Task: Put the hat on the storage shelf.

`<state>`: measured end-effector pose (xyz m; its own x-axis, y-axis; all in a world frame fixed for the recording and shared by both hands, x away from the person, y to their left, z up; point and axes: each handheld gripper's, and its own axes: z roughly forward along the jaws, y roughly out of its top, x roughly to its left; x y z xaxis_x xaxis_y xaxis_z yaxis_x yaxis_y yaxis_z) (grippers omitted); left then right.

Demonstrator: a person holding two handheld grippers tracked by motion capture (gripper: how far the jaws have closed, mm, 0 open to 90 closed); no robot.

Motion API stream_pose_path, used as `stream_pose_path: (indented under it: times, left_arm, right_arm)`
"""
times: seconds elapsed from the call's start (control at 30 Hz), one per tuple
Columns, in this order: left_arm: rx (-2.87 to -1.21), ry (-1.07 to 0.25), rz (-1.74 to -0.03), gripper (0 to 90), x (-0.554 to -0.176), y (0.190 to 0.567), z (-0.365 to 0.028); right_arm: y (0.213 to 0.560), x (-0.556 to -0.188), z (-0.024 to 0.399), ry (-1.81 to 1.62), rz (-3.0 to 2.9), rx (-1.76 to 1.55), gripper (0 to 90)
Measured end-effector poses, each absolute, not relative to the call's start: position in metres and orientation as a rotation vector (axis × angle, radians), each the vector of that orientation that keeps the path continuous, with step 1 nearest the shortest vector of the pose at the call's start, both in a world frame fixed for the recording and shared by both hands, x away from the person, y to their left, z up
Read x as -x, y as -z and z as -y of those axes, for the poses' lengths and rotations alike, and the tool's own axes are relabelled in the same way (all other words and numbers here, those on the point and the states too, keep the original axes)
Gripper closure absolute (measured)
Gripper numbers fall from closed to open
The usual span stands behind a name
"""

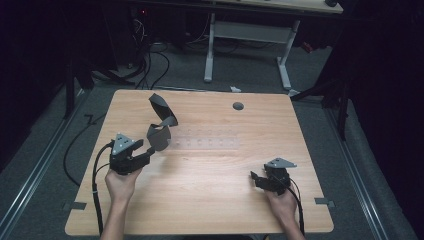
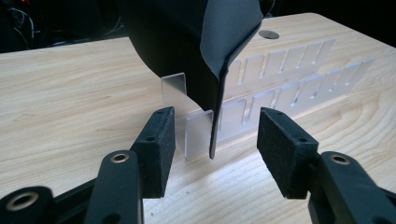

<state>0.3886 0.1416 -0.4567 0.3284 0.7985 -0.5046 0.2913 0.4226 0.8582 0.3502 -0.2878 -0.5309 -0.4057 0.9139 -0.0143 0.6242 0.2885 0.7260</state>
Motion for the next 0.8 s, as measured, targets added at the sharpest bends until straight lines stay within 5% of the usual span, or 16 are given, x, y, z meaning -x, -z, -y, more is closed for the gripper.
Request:
stream_pose_path:
  times: [0.8]
  left_arm:
    - [-1.176, -0.338, -1.276, 42.4, -0.366, 0.476, -0.135]
  right_arm:
    - [0.531, -0.350, 0.288, -0.905, -2.133, -1.379, 35.8]
